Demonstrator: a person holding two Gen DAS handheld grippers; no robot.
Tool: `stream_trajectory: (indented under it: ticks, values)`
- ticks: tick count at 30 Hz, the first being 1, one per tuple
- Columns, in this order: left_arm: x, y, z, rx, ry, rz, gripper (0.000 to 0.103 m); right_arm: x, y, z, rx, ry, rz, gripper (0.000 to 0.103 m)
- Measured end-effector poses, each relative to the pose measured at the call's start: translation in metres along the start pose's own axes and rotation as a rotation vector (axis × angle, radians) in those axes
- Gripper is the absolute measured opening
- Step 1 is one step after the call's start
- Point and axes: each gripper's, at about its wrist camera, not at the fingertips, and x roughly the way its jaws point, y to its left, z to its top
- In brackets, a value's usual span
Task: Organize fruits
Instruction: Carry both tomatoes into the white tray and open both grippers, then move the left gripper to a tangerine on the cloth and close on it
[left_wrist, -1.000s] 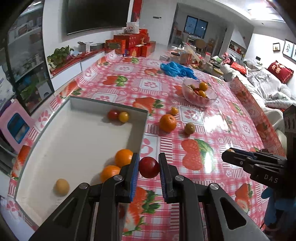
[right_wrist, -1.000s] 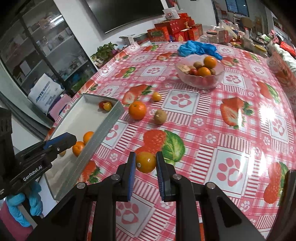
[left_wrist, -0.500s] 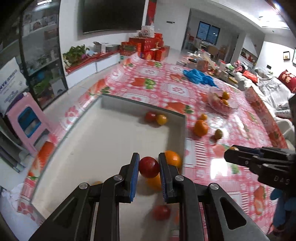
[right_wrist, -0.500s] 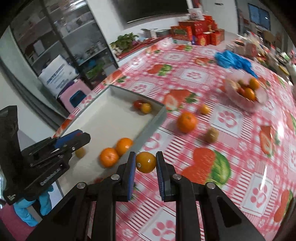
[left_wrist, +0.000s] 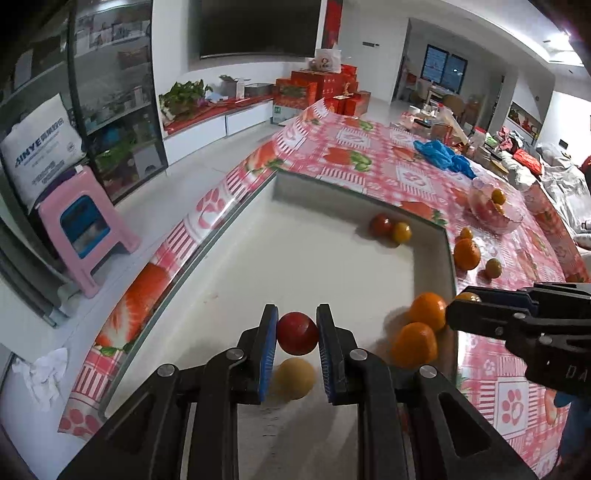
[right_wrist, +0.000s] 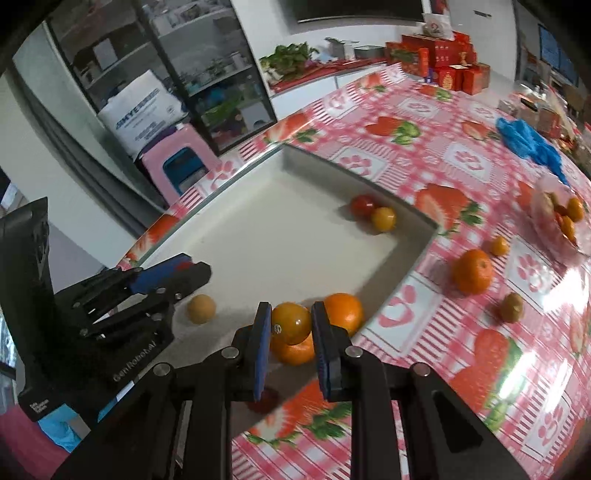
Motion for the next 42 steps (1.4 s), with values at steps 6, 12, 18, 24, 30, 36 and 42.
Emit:
stream_trajectory:
  ticks: [6, 12, 18, 24, 30, 36, 42]
  values:
    - [0.000, 0.007, -0.004, 0.002, 0.000, 0.022, 0.023, 0.010, 0.008, 0.006, 0.005, 0.021, 0.029, 0.030]
    - [-0.014, 0.008, -0.009, 0.003, -0.092, 0.091, 0.090, 0.002, 0.006, 0.007, 0.005, -0.004, 0.009, 0.070]
    - [-0.016, 0.009, -0.005, 0.006, -0.068, 0.082, 0.090, -0.012, -0.010, 0.007, 0.036, -0.042, -0.025, 0.092]
    - [-0.018, 0.005, 0.000, -0.009, -0.053, 0.084, 0.090, -0.029, -0.054, 0.000, 0.118, -0.091, -0.113, 0.103]
    - [-0.020, -0.016, 0.006, 0.023, -0.043, 0.068, 0.090, -0.037, -0.104, -0.017, 0.230, -0.074, -0.180, 0.103]
    - [-0.020, -0.049, 0.011, 0.087, -0.033, 0.034, 0.090, -0.039, -0.144, -0.034, 0.323, -0.047, -0.232, 0.103]
    - [-0.018, -0.080, 0.015, 0.141, -0.015, 0.002, 0.090, -0.032, -0.165, -0.049, 0.326, -0.002, -0.282, 0.103]
